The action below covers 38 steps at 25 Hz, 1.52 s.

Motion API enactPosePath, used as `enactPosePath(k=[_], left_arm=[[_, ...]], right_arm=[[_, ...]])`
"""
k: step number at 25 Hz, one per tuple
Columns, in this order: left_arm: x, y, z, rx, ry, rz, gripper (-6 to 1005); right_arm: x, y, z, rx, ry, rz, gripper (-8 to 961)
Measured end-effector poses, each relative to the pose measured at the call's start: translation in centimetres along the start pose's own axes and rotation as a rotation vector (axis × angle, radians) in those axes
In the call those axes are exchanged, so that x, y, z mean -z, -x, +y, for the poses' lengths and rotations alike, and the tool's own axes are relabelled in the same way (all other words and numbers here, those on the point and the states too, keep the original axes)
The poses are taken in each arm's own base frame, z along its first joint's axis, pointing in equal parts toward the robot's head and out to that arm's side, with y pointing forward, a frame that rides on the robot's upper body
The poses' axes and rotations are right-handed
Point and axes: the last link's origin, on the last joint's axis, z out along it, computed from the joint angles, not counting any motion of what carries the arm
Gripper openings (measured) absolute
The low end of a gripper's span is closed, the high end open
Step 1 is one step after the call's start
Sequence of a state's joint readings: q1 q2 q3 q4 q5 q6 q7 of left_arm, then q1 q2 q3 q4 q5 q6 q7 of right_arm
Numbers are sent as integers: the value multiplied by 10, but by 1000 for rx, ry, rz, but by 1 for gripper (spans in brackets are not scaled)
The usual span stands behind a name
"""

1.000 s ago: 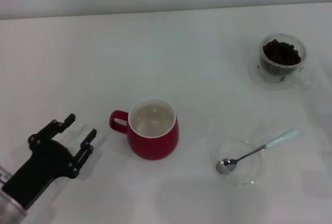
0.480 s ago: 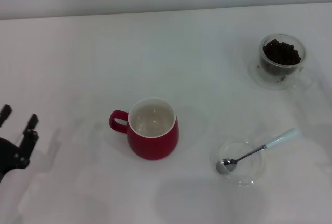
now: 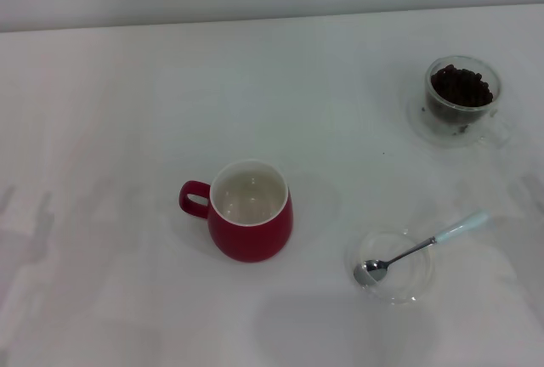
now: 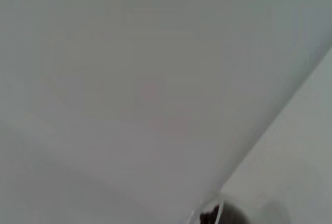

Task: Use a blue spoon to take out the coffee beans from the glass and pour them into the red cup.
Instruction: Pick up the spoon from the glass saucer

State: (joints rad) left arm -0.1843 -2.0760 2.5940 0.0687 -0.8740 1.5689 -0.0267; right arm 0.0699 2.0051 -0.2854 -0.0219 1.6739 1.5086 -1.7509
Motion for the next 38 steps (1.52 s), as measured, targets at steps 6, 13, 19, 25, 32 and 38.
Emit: enactPosePath(k=[6, 13, 19, 25, 32, 38], left_arm=[[-2, -4, -10, -28, -37, 30, 517], [-7, -7, -14, -45, -38, 45, 518], [-9, -8, -17, -46, -55, 51, 517], [-12, -9, -17, -47, -51, 57, 517], [-14, -9, -15, -45, -43, 62, 517], [-15, -9, -14, -43, -40, 62, 516]], right_arm=[[-1, -21, 2, -61, 0, 84, 765], [-2, -40, 3, -97, -16, 151, 764], [-1, -50, 7, -113, -1, 186, 764], [2, -59, 14, -119, 33, 205, 764], [1, -69, 20, -111, 57, 231, 764], [-2, -71, 23, -99, 70, 238, 751]])
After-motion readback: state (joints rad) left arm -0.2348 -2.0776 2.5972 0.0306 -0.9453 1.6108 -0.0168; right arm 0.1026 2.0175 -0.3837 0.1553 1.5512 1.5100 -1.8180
